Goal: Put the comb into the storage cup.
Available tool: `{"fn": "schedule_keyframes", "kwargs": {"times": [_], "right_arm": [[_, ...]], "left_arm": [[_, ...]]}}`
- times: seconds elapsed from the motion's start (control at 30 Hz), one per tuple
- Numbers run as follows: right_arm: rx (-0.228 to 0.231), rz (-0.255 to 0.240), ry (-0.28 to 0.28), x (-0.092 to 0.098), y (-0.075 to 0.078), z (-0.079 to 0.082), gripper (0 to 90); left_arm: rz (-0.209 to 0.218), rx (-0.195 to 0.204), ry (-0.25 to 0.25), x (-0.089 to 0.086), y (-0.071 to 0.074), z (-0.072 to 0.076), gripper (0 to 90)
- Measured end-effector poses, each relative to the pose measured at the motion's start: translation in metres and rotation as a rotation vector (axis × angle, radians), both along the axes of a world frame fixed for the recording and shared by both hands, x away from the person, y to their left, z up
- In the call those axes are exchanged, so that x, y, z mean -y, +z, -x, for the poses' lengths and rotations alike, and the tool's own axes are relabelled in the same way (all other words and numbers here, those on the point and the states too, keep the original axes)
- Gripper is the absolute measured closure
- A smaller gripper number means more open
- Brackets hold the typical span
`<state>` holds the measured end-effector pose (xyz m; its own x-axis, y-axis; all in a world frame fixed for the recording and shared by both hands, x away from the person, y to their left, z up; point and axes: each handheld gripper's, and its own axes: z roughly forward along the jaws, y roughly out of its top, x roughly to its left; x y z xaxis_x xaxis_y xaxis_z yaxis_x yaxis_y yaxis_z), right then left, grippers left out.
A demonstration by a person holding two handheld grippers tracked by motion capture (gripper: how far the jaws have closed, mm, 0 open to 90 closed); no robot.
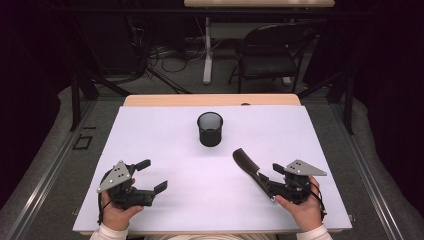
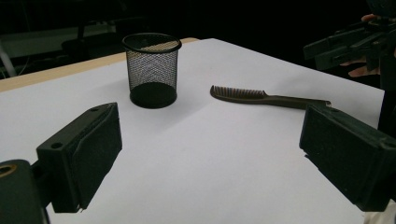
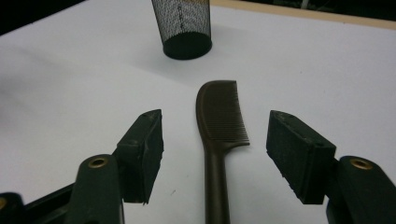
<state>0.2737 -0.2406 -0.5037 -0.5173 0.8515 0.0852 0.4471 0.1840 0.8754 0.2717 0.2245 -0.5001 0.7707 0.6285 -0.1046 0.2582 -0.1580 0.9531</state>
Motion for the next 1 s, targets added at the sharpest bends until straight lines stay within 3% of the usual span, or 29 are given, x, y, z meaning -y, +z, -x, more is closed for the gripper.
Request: {"fn": "schedule_keyframes", "kwargs": {"times": [0.17, 0.27, 0.5, 0.8, 1.0], "right_arm": [[-0.104, 0.053, 0.021, -0.005, 0.002, -0.004, 34.5], [-0.142, 0.107, 0.014, -0.009, 0.001, -0.005, 34.4], [-0.236, 0.131, 0.029, -0.016, 0.001, -0.012, 37.2], [-0.302, 0.157, 0.052, -0.024, 0.0, -0.024, 37.7], [-0.371, 0.171, 0.051, -0.024, 0.002, -0.03, 37.3]], "left_arm": [[-0.007, -0.007, -0.005, 0.002, -0.002, 0.0, 5.9], [-0.01, -0.005, -0.002, 0.002, -0.001, 0.003, 5.9], [-0.022, 0.004, -0.001, 0.005, -0.001, 0.005, 5.9], [-0.023, 0.005, 0.007, 0.004, -0.001, 0.006, 5.9], [-0.028, 0.002, 0.008, 0.005, -0.001, 0.005, 5.9]]}}
